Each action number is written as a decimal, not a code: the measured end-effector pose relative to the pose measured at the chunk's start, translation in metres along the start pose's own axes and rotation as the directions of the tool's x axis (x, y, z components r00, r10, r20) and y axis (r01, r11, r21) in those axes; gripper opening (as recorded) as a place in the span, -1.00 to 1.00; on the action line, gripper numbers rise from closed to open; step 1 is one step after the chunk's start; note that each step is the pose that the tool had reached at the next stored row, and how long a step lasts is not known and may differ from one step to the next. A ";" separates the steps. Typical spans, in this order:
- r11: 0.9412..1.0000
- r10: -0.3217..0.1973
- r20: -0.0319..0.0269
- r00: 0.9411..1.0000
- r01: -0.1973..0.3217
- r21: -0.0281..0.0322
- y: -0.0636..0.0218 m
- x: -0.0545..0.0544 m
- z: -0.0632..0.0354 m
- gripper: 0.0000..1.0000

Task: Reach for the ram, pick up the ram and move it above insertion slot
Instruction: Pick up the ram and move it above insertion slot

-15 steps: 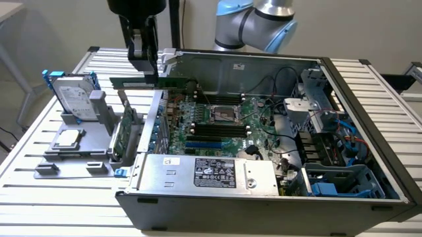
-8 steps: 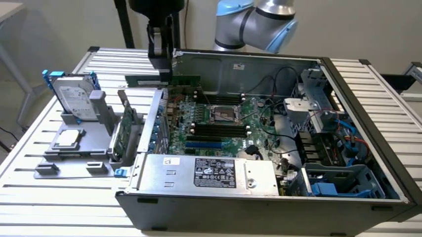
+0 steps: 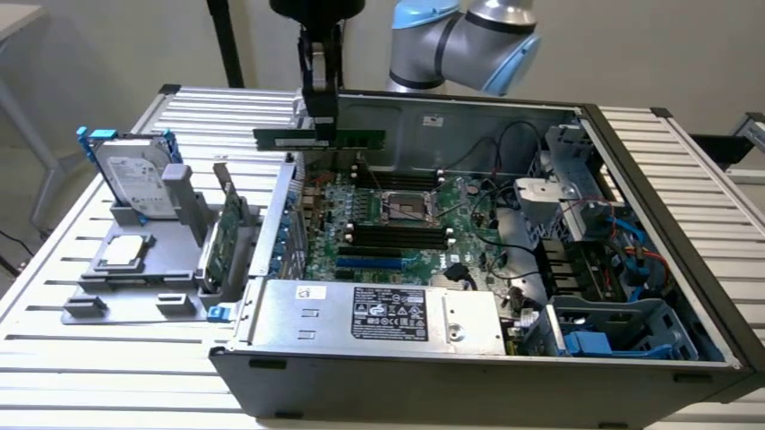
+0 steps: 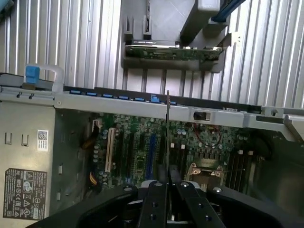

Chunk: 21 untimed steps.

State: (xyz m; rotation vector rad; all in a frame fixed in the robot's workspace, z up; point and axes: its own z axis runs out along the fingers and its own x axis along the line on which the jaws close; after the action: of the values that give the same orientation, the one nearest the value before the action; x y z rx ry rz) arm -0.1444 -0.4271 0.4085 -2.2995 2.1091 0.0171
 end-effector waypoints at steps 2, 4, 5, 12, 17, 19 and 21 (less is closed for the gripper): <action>1.000 0.000 0.000 1.000 0.000 0.000 -0.0052 -0.004 0.0002 -0.74; 1.000 0.000 0.000 1.000 0.000 0.000 -0.0102 -0.008 0.0004 -0.74; 1.000 0.000 0.000 1.000 0.000 0.000 -0.0128 -0.010 0.0005 -0.74; 1.000 0.000 0.000 1.000 0.000 0.000 -0.0330 -0.020 0.0012 -0.74; 1.000 0.003 0.000 1.000 -0.003 0.000 -0.0468 -0.023 0.0016 -0.74; 1.000 0.007 0.000 1.000 -0.007 0.000 -0.0508 -0.023 0.0018 -0.74; 1.000 0.013 0.000 1.000 -0.013 0.000 -0.0538 -0.024 0.0022 -0.74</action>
State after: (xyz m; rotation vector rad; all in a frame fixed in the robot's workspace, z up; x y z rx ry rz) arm -0.0928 -0.3984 0.4074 -2.2861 2.1238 0.0171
